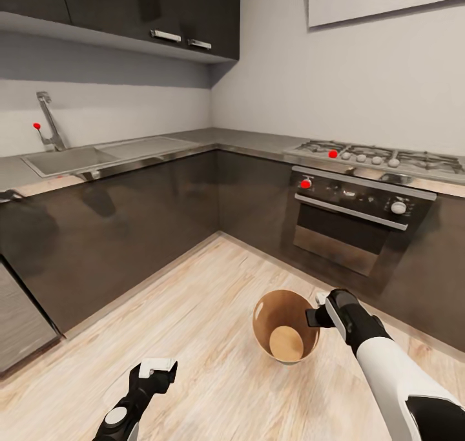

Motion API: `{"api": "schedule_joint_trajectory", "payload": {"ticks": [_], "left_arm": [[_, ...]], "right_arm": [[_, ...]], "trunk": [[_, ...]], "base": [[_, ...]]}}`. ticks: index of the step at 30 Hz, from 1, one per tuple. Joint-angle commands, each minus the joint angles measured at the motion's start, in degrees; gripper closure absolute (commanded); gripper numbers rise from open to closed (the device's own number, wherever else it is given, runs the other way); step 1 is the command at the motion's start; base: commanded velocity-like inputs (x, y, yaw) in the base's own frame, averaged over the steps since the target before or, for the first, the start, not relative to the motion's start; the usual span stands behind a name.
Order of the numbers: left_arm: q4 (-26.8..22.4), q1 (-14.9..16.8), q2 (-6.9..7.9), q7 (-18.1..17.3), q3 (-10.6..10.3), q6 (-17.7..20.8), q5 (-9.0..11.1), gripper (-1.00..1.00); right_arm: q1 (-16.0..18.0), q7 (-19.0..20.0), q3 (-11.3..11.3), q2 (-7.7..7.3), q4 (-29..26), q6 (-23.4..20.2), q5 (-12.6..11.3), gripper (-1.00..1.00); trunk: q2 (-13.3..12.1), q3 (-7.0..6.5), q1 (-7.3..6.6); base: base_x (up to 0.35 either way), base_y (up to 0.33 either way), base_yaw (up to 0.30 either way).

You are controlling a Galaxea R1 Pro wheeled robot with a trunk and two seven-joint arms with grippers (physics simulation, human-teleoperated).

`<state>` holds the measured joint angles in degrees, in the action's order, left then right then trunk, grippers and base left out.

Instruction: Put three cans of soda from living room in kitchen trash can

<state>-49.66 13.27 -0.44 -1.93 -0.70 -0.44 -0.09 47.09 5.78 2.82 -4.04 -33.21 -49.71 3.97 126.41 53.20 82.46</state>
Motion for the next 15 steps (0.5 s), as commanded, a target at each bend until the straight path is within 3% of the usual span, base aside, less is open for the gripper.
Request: {"api": "schedule_joint_trajectory", "payload": {"ticks": [1, 15], "left_arm": [[0.0, 0.0, 0.0, 0.0, 0.0, 0.0, 0.0, -1.0], [0.0, 0.0, 0.0, 0.0, 0.0, 0.0, 0.0, -1.0]], "right_arm": [[0.0, 0.4, 0.1, 0.08, 0.0, 0.0, -1.0, 1.0], [0.0, 0.3, 0.2, 1.25, -0.1, -0.1, -1.6, 1.0]], "trunk": [[-0.4, -0.19, -0.23], [-6.0, -2.7, -3.3]], "base": [[0.0, 0.0, 0.0], [0.0, 0.0, 0.0]]}}
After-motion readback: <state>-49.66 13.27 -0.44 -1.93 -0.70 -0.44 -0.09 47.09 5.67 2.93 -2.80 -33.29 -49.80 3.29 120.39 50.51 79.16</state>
